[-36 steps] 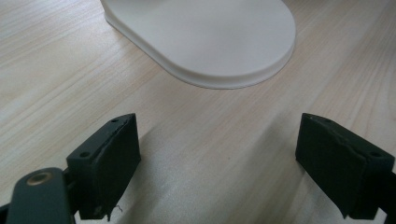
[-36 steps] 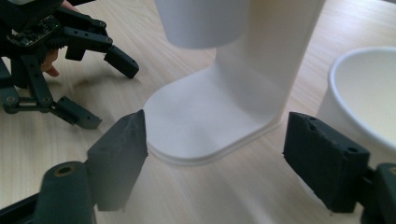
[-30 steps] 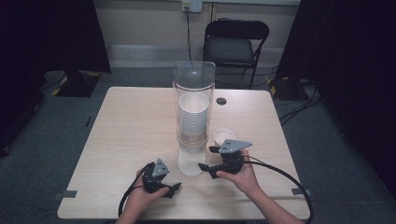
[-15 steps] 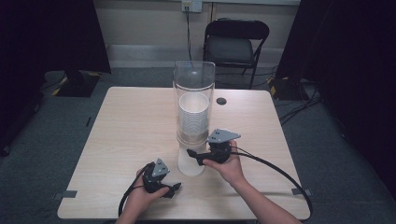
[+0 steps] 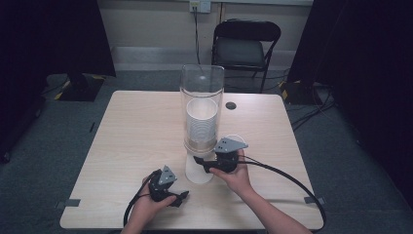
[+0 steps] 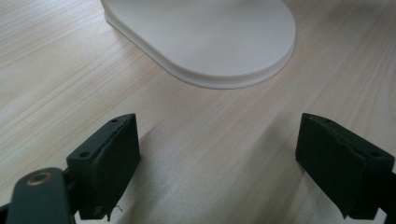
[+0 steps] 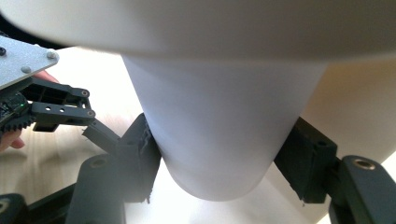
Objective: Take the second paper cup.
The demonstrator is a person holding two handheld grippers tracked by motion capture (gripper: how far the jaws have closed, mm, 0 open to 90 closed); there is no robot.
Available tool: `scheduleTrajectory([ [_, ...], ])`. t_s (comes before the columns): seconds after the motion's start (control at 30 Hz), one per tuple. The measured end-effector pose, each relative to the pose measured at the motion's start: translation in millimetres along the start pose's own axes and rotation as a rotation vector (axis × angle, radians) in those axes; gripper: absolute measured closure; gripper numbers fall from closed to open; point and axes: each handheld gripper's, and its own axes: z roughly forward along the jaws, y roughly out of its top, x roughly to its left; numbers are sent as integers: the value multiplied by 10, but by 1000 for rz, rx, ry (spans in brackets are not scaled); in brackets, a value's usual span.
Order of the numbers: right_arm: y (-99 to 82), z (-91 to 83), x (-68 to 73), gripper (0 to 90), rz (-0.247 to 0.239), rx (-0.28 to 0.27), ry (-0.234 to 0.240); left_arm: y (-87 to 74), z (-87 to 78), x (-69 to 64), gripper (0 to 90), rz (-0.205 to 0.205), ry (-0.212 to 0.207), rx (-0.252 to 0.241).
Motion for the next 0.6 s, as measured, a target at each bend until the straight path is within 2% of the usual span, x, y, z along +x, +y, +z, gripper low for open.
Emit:
scheduleTrajectory([
  [0.23, 2, -1, 8, 357, 7, -5, 3, 0, 2, 0, 131, 0, 0, -3],
  [0.3, 28, 2, 4, 338, 50, -9, 30, 1, 1, 1, 132, 0, 0, -2],
  [0.43, 75, 0, -5, 277, 49, -14, 28, 1, 1, 1, 132, 0, 0, -1],
  [0.6, 151, -1, -7, 318, 29, -22, 16, 1, 1, 1, 131, 0, 1, -1],
])
